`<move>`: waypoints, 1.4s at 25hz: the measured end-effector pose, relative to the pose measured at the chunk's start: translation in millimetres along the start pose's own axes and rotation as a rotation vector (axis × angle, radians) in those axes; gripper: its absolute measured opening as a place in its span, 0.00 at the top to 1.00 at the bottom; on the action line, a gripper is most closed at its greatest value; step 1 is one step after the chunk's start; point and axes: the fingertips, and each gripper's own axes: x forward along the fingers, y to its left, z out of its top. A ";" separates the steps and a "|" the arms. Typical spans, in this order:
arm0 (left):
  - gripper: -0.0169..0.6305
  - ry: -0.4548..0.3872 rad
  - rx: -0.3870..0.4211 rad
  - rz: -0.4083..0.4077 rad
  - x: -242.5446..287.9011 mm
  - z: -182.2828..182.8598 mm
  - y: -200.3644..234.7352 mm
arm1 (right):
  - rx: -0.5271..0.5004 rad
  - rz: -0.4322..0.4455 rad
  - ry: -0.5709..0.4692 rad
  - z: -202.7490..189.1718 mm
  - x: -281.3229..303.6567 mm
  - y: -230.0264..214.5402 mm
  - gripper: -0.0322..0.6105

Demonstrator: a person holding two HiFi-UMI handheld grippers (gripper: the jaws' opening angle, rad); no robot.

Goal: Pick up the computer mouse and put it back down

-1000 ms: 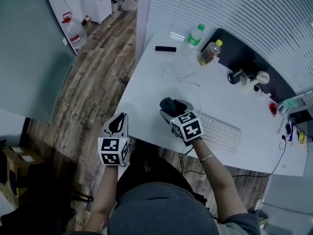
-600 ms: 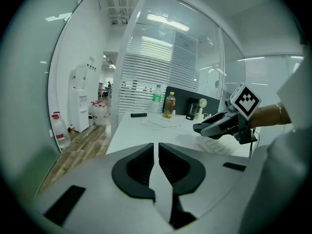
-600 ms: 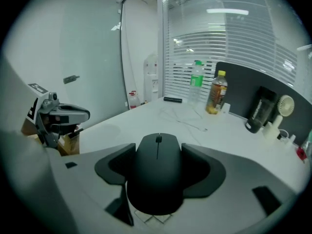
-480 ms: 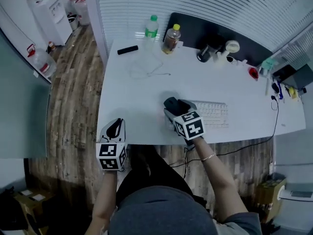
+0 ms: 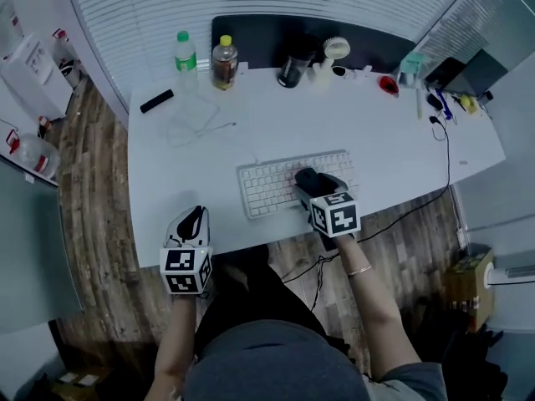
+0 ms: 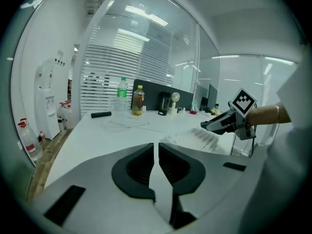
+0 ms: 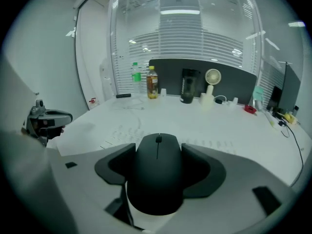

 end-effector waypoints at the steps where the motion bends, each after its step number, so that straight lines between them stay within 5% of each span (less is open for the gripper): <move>1: 0.91 0.002 0.011 -0.015 6.1 2.5 -7.5 | 0.018 -0.016 0.000 -5.3 -4.4 -10.6 0.49; 19: 0.91 0.047 0.175 -0.295 114.6 36.6 -162.6 | 0.250 -0.281 0.003 -91.3 -63.8 -188.4 0.49; 35: 0.91 0.087 0.198 -0.353 165.2 44.2 -200.8 | 0.285 -0.331 0.026 -107.2 -39.2 -267.3 0.49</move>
